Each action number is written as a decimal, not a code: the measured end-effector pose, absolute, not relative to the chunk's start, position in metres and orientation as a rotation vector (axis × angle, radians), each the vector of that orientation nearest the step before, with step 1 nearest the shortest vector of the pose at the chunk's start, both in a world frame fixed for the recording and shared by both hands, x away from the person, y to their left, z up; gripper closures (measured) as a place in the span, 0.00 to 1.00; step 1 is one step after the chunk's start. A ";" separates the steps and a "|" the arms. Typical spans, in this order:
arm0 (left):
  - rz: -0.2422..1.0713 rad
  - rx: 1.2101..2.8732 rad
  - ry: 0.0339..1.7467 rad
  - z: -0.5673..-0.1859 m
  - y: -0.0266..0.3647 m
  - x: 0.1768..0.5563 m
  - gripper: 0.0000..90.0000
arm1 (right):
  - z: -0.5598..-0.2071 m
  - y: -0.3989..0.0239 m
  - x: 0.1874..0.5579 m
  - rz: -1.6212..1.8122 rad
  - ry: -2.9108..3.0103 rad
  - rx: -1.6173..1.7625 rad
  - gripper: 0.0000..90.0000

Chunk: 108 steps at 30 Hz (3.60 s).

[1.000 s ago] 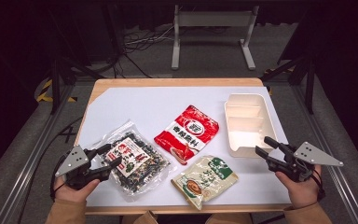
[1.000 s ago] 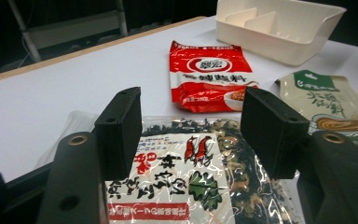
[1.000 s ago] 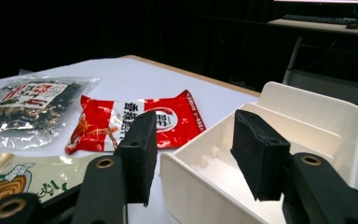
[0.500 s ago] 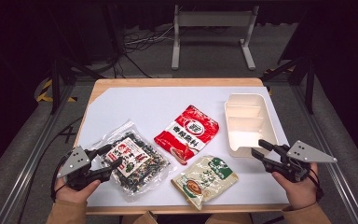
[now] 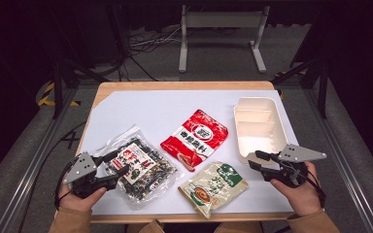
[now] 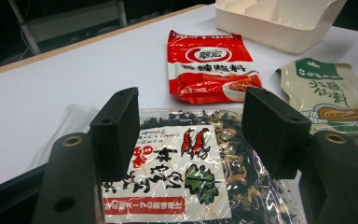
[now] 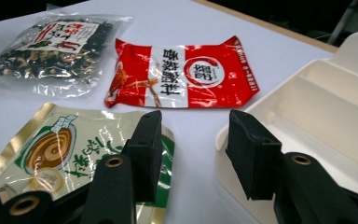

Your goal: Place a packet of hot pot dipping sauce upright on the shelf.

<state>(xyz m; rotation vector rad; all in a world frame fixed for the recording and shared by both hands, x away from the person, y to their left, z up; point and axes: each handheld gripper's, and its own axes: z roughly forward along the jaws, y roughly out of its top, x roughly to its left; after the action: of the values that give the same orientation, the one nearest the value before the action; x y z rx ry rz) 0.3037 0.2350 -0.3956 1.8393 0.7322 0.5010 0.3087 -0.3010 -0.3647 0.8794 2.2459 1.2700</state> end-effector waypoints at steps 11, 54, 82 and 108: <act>0.465 1.849 0.742 -0.397 0.234 0.305 0.40 | -0.380 -0.286 0.317 1.210 2.396 0.940 0.57; 0.451 1.872 0.752 -0.399 0.233 0.307 0.37 | -0.426 -0.266 0.332 1.022 2.639 1.124 0.50; 0.458 1.871 0.760 -0.399 0.233 0.307 0.36 | -0.416 -0.267 0.327 1.201 2.675 1.066 0.62; 0.463 1.872 0.756 -0.399 0.233 0.307 0.36 | -0.433 -0.245 0.338 1.123 2.732 1.003 0.79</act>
<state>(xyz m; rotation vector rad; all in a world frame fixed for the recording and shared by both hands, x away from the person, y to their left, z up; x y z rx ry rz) 0.3069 0.2330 -0.3992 1.8719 0.7558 0.4629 0.3383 -0.2451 -0.4327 1.0035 2.7322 1.1233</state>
